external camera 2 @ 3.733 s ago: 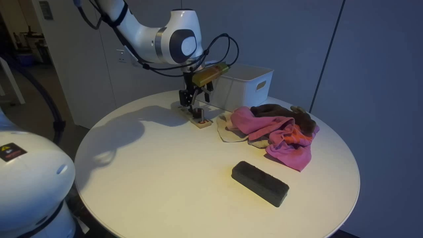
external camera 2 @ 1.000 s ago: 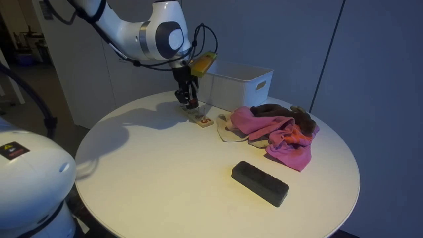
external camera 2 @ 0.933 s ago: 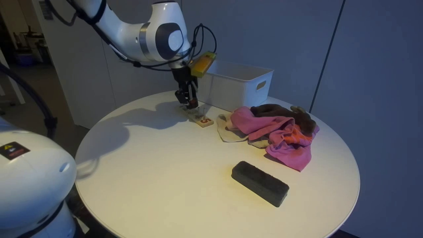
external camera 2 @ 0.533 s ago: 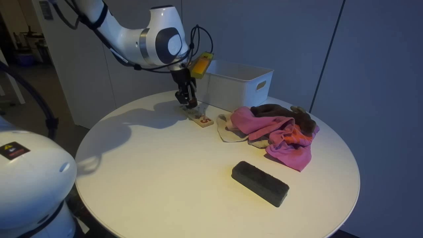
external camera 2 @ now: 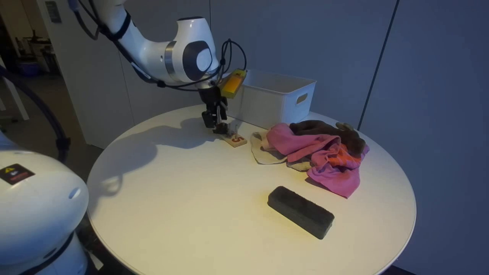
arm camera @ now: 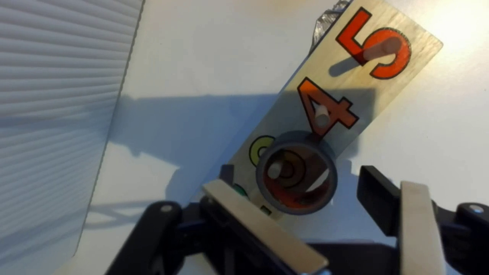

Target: Move the rings to the fifth stick, then move them up the line

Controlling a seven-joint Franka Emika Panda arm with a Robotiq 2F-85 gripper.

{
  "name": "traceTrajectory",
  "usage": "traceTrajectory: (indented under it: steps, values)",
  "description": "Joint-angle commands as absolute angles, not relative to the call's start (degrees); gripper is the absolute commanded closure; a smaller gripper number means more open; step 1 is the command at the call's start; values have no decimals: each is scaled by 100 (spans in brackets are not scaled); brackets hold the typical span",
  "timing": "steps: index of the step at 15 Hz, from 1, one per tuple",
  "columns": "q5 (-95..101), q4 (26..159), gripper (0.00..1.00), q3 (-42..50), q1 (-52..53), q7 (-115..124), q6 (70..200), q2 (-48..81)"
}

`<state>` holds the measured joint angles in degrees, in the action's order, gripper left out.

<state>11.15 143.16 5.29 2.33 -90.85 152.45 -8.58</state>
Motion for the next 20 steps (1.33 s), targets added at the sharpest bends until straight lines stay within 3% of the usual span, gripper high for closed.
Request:
traceTrajectory:
  steps: [1,9,20]
  values:
    - [1230,14263,0,453,151,-9091,15368,-819]
    - [1413,14632,0,419,78,-8634,15429,-1566]
    - [1186,14460,0,527,240,-8870,15298,-1360]
